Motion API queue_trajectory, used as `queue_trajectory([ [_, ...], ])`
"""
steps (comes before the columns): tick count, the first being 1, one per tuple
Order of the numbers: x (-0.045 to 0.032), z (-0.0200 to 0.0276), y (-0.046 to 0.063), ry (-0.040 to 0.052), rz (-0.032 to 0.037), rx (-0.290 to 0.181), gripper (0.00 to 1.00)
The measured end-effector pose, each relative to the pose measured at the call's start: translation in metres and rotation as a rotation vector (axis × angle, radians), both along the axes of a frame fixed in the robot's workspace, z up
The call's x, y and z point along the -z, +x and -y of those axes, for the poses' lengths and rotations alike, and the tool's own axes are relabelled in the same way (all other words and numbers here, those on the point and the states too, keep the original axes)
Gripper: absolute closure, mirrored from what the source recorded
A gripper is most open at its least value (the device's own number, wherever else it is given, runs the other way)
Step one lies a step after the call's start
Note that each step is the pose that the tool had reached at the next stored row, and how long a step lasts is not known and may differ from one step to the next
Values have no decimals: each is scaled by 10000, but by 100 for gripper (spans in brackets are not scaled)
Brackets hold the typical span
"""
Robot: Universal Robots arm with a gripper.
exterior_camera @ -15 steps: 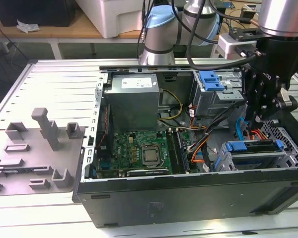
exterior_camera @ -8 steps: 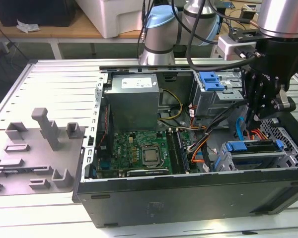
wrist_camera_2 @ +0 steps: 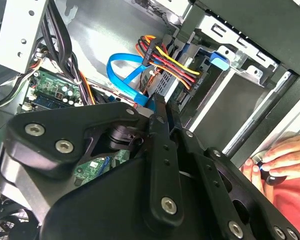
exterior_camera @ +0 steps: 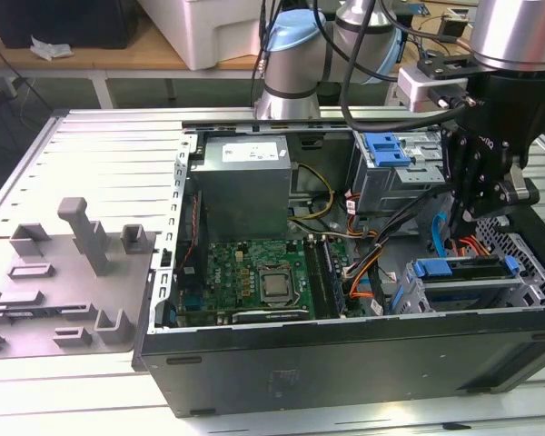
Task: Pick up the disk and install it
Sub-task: 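Insert the second disk wire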
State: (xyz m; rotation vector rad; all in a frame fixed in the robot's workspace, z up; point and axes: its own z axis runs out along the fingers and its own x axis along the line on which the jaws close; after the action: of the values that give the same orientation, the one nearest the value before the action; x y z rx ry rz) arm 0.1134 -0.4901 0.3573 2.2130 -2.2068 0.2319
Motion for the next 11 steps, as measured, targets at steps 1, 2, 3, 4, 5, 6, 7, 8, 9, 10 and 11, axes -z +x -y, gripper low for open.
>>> queue_trajectory([
  [1, 0, 0, 0, 0, 0, 0, 84],
  [2, 0, 0, 0, 0, 0, 0, 84],
  [3, 0, 0, 0, 0, 0, 0, 84],
  [4, 1, 0, 0, 1, 0, 0, 84],
  [5, 2, 2, 0, 3, 0, 0, 84],
  [6, 2, 5, 0, 6, 0, 0, 84],
  [7, 1, 7, 4, 7, -1, 5, 84],
  [8, 1, 7, 13, 10, -1, 17, 84],
  [9, 1, 8, 21, 10, -1, 56, 84],
  [10, 0, 10, 23, 8, -6, 75, 84],
  [11, -1, 13, 25, 19, -15, 115, 84],
])
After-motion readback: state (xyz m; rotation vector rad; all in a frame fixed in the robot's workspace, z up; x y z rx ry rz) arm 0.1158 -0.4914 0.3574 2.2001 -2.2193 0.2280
